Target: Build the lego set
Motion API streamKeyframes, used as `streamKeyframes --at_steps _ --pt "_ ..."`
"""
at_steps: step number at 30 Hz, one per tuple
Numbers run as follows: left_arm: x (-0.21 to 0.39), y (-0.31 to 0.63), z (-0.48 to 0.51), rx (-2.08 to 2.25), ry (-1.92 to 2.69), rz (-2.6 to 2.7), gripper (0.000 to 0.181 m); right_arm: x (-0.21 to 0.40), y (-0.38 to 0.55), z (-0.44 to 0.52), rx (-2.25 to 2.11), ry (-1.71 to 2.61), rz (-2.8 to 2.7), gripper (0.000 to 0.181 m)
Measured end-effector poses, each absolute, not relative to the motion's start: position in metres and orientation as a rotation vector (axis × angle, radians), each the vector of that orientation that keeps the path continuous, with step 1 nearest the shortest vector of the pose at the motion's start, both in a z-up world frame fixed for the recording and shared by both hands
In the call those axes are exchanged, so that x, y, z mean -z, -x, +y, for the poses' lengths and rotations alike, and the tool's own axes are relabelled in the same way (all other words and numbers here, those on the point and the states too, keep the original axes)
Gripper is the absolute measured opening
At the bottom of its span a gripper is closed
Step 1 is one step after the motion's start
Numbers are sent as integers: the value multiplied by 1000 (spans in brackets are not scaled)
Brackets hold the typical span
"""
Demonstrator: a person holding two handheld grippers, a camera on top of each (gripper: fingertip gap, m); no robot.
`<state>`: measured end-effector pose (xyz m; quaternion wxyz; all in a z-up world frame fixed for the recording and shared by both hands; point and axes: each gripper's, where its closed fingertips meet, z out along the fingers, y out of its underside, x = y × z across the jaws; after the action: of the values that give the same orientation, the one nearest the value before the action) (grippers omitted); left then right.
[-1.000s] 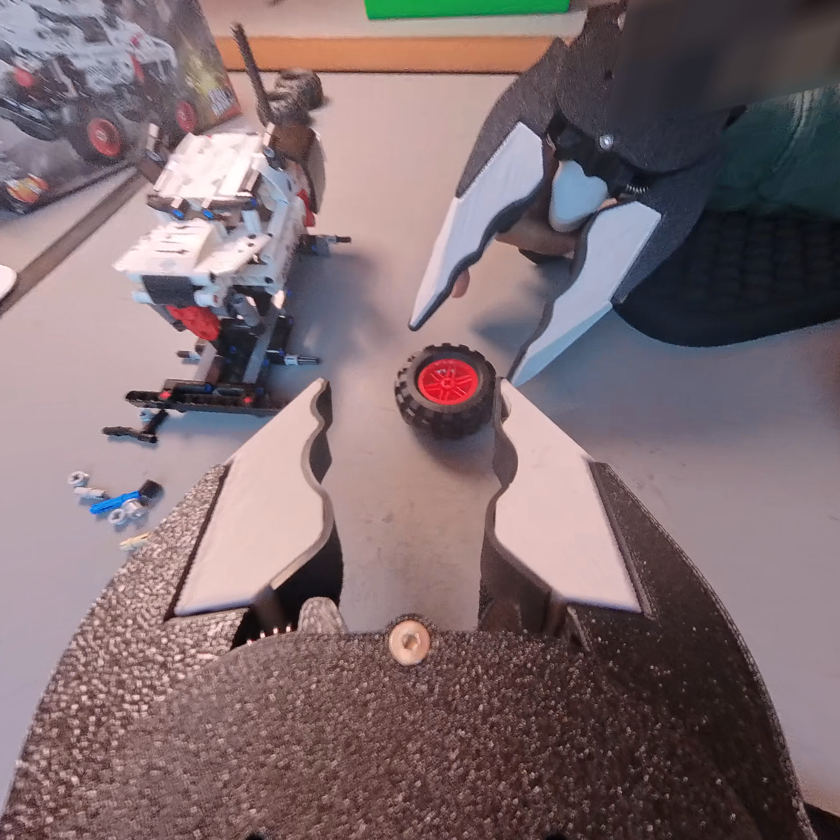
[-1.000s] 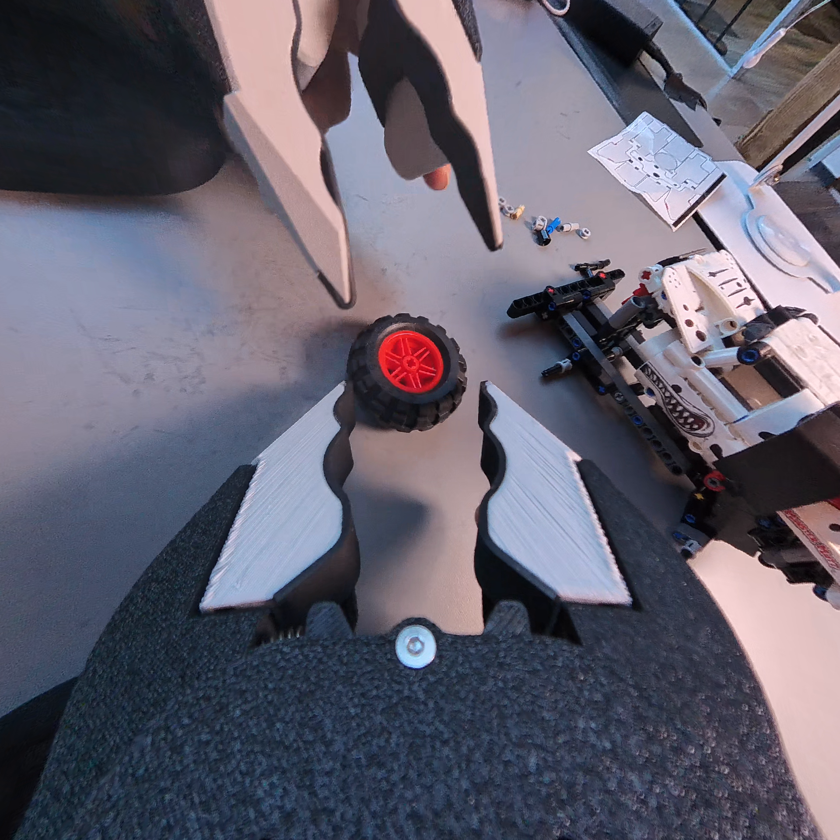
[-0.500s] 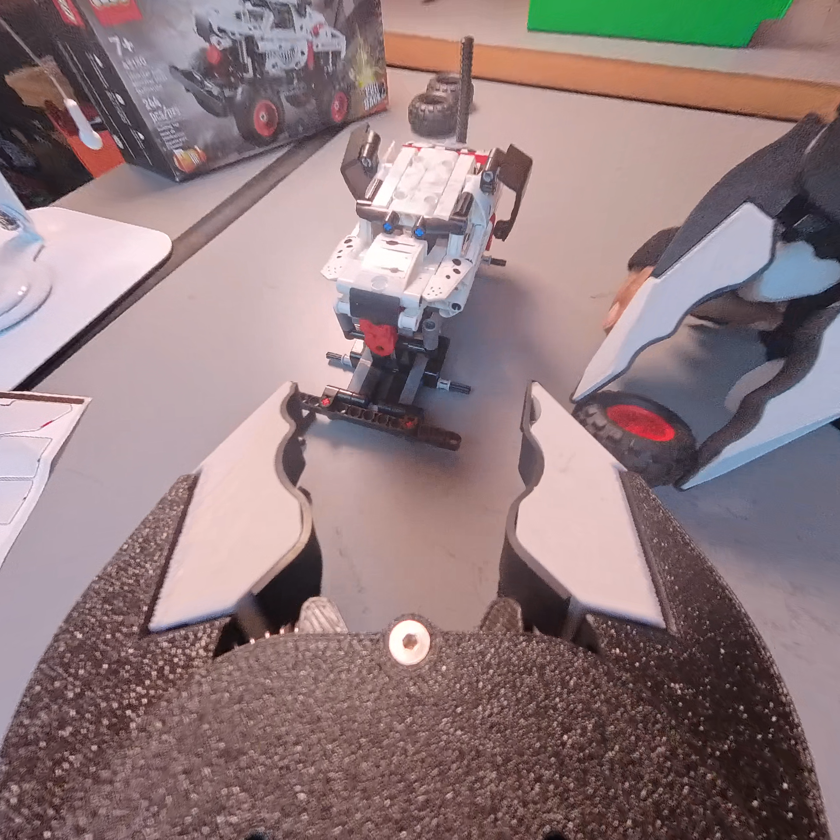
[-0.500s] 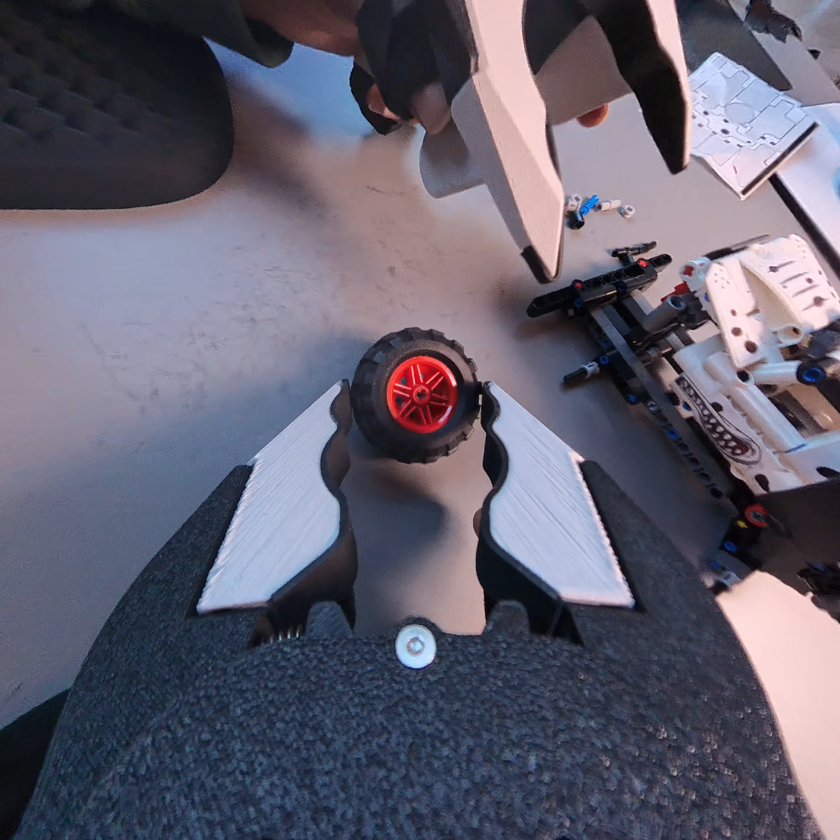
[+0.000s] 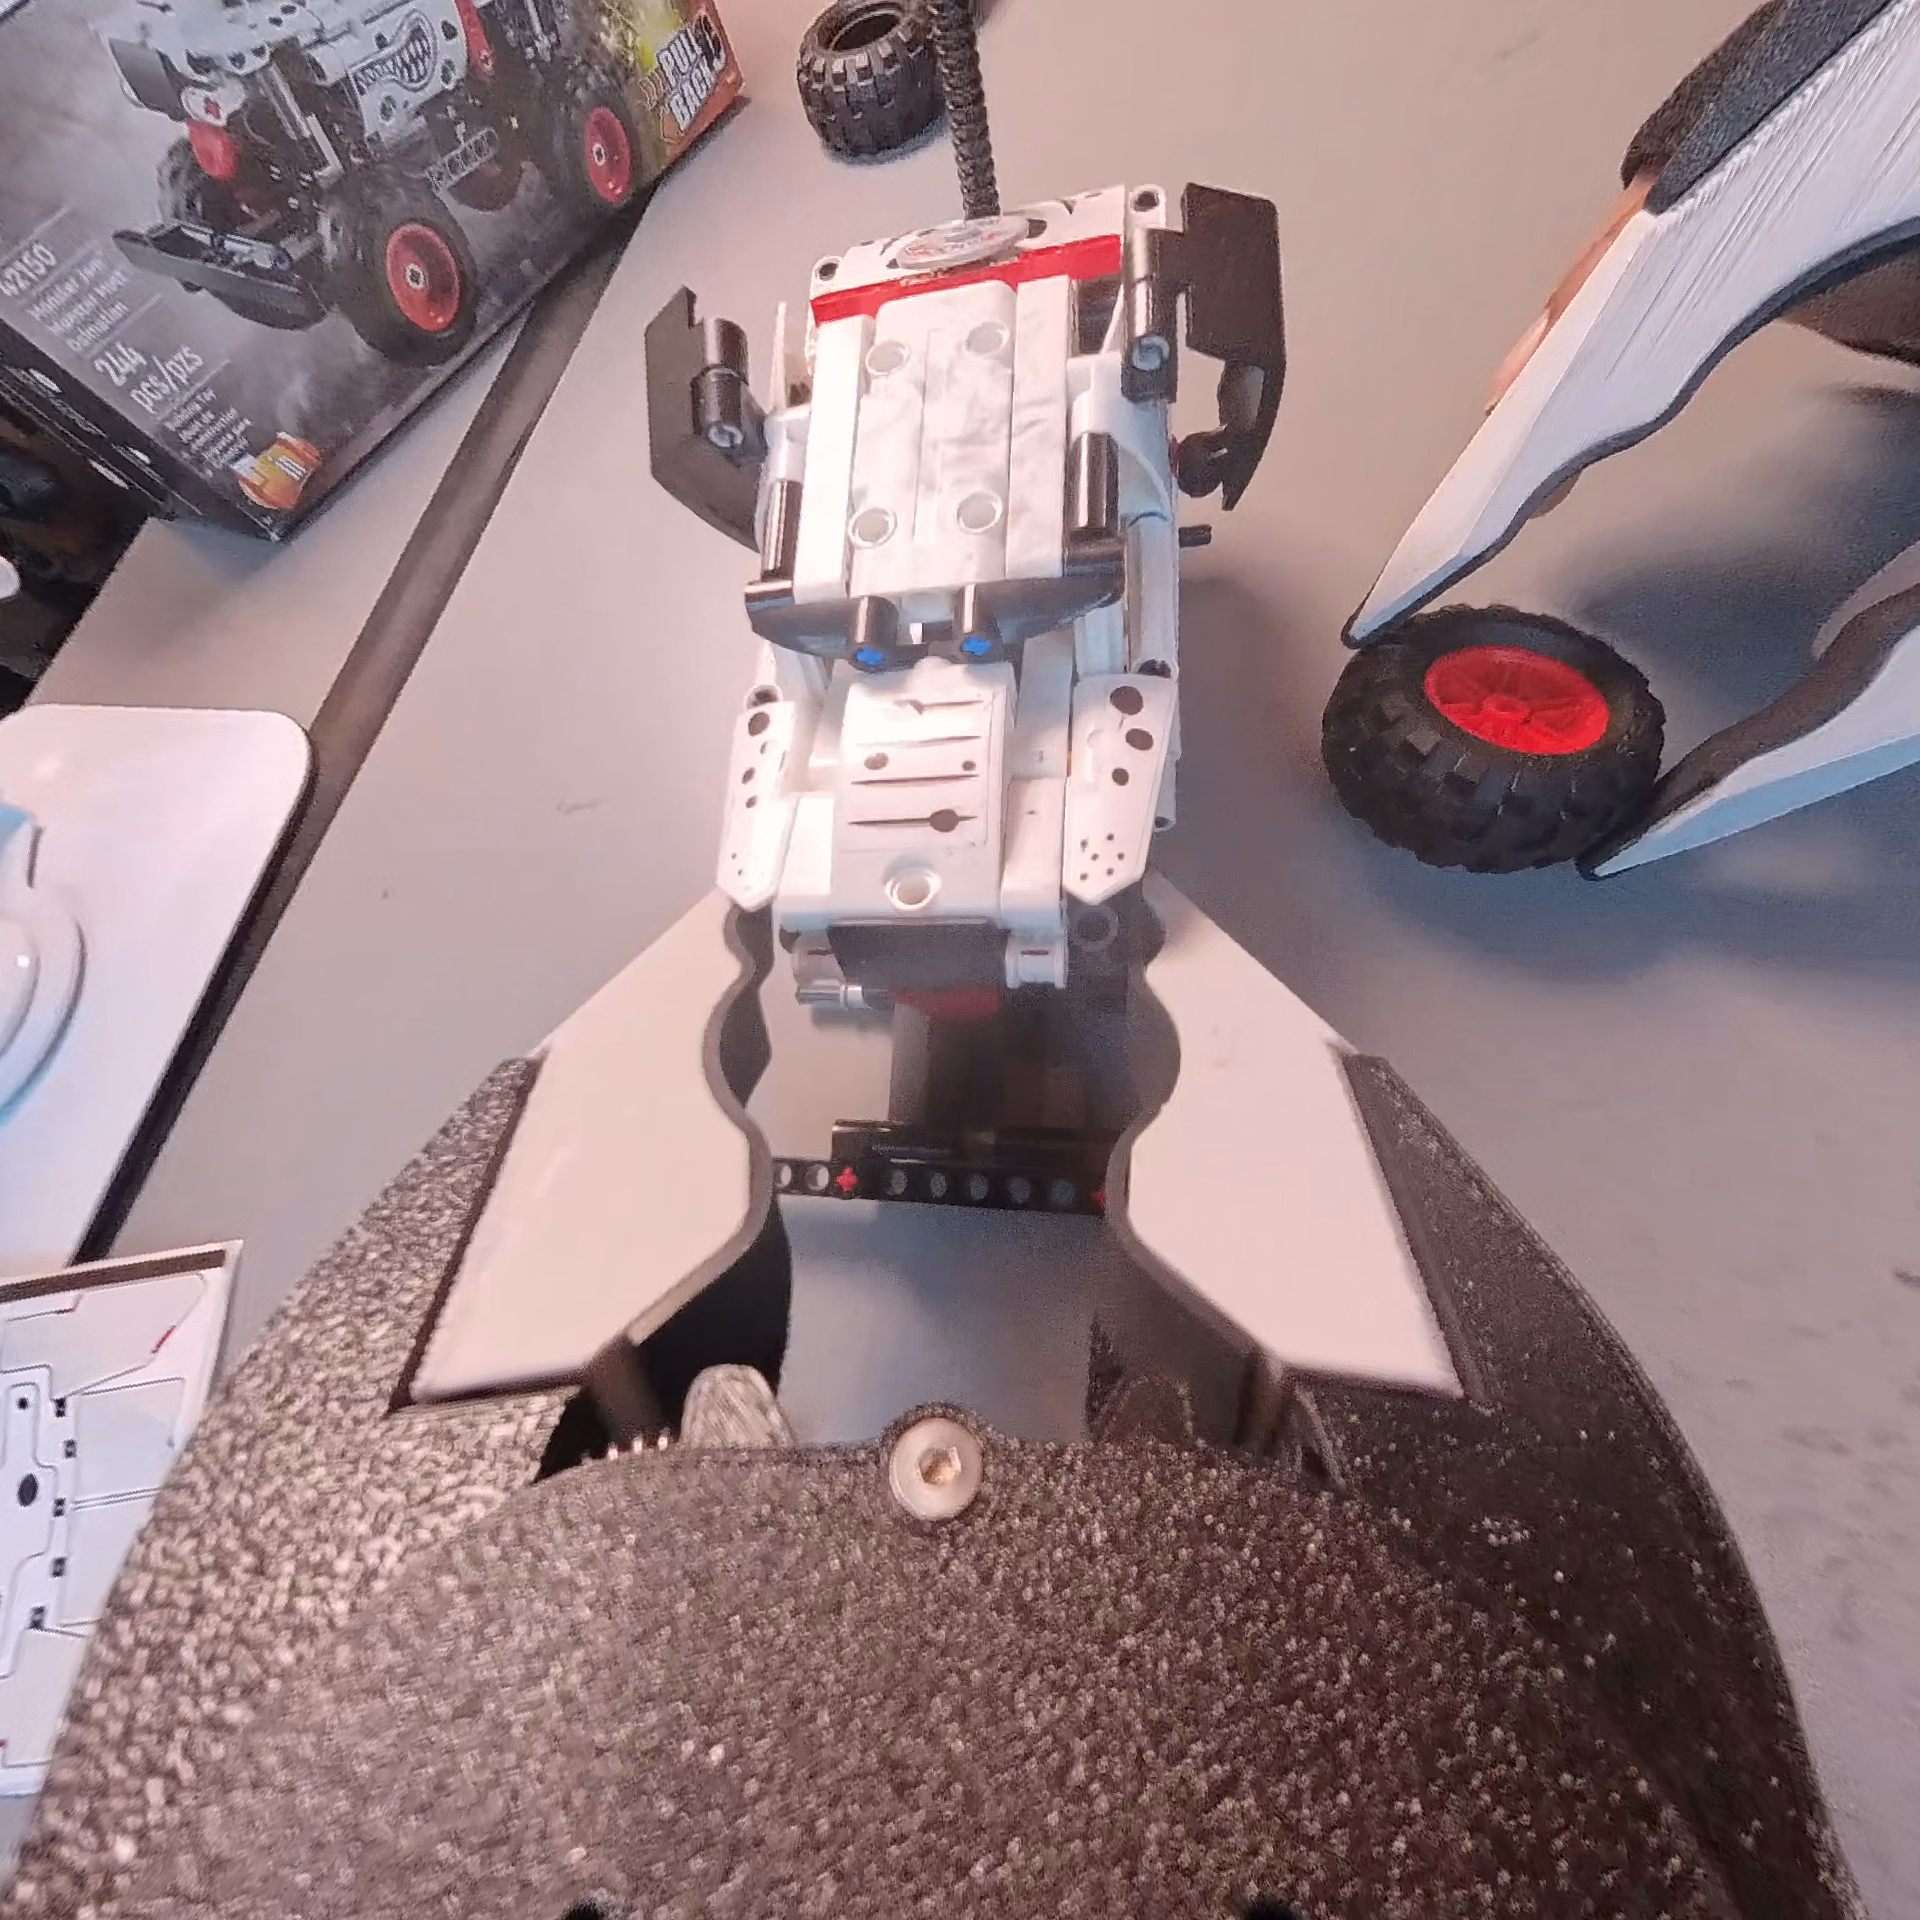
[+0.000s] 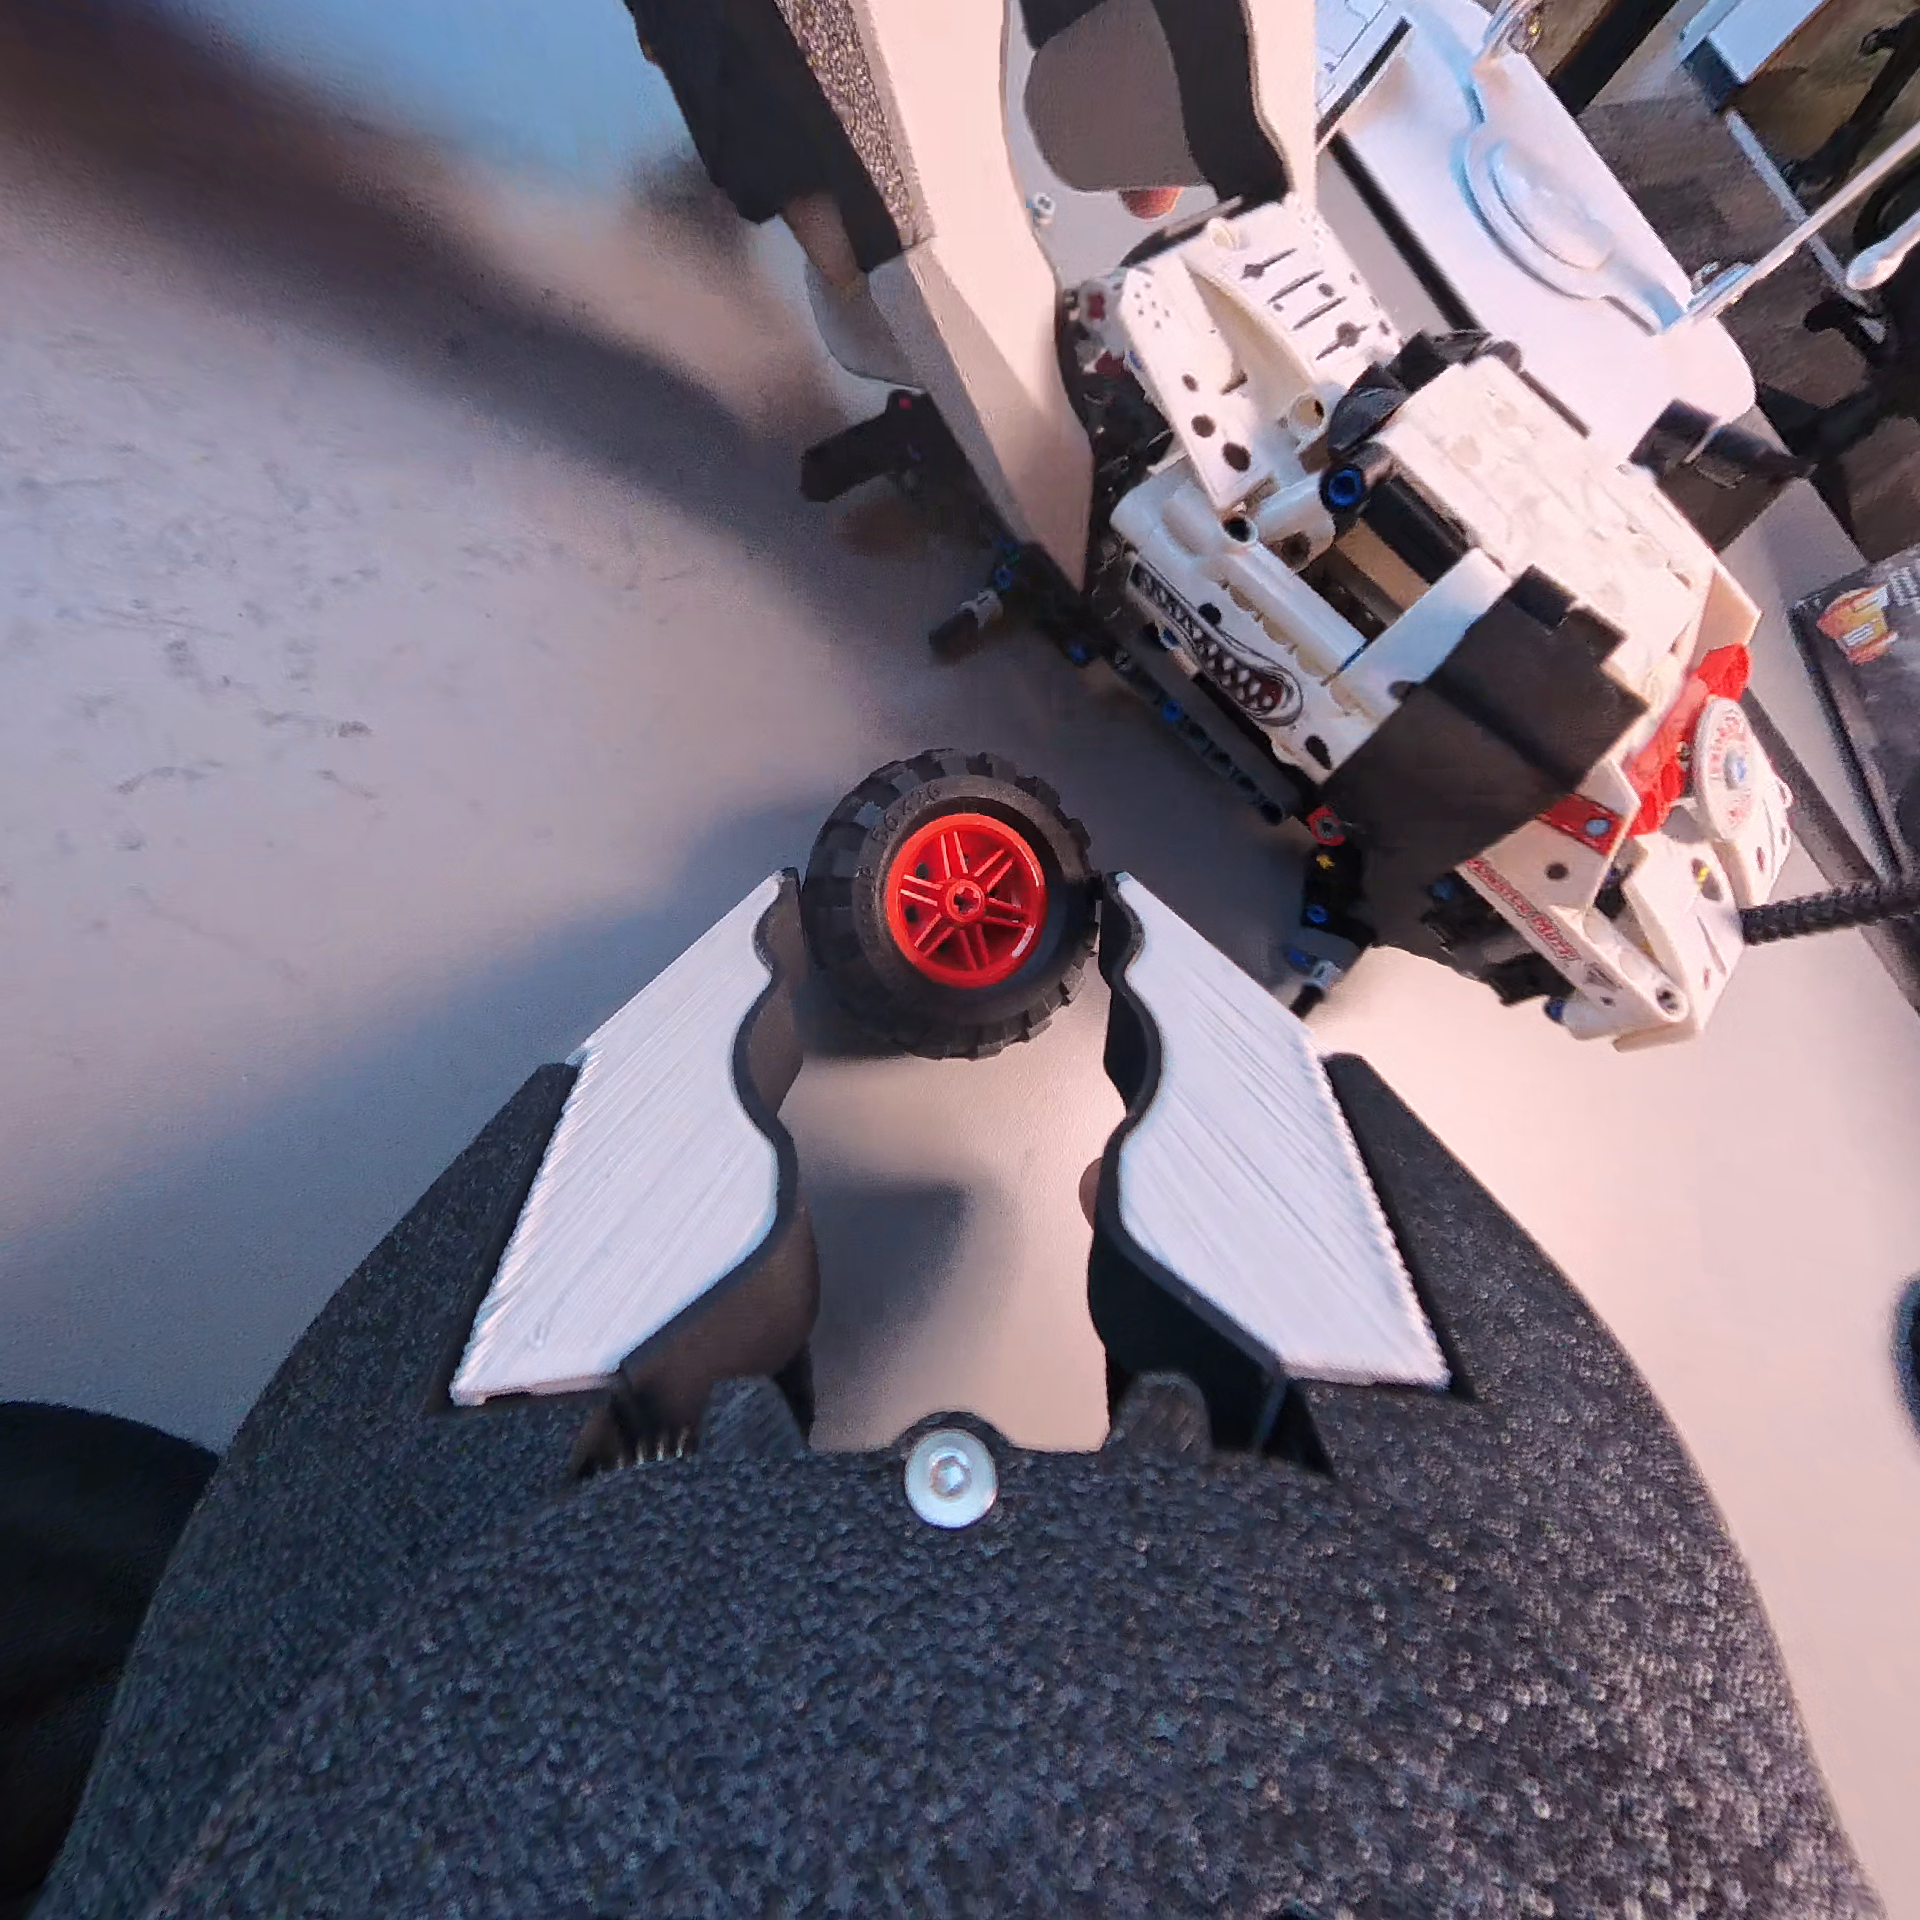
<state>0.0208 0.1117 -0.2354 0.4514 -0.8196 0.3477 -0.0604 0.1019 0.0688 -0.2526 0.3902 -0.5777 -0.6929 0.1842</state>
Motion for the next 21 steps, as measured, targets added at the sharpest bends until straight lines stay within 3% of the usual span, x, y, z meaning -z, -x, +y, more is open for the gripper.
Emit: streamKeyframes --at_steps 4,11,15,21 --pt "230 -27 103 339 2102 760 61 243 -105 74 -502 1470 -1713 56" --pt "191 -46 55 1213 2167 309 60 177 -124 59 -787 1306 -1531 55" --pt "197 -53 16 1622 2146 18 59 151 -144 43 -882 1216 -1509 55" --pt "216 -44 -6 1643 2168 -91 66 164 -147 33 -759 1162 -1640 54"
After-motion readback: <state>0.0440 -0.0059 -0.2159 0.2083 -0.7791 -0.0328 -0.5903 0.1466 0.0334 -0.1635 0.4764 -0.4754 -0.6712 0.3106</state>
